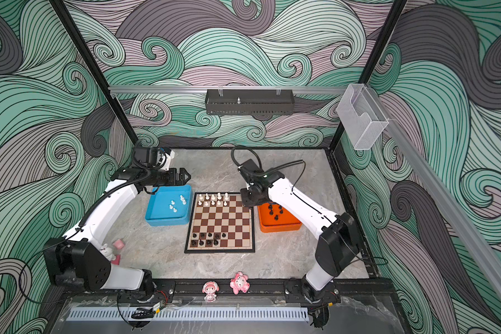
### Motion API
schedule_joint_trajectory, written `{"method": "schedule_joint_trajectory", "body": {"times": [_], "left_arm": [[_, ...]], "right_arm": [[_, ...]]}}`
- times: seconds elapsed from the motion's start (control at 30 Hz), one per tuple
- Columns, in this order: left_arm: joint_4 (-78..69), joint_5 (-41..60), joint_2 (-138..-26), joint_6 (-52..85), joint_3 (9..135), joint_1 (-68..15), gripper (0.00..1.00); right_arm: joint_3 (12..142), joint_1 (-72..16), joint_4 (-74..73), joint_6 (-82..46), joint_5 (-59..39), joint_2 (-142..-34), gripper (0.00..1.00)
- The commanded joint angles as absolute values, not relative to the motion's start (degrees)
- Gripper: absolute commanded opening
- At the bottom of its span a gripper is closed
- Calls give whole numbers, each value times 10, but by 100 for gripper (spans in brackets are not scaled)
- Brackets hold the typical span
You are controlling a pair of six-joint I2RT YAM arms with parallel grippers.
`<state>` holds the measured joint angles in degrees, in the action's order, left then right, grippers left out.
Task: Set up the chess pieces on the board
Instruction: 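Carry the black piece with the right gripper over the board's near rows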
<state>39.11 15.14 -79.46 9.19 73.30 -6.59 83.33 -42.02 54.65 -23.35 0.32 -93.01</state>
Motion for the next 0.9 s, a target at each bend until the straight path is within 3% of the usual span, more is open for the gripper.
{"method": "schedule_joint_trajectory", "body": {"times": [0.0, 0.27, 0.87], "left_arm": [[424, 132, -769, 119, 719, -70, 99], [415, 146, -741, 205, 658, -70, 99], [444, 114, -720, 206, 649, -67, 99]], "right_arm": [[829, -476, 563, -267, 29, -926, 13], [796, -563, 510, -311, 47, -945, 12], [746, -615, 396, -307, 46, -984, 11]]}}
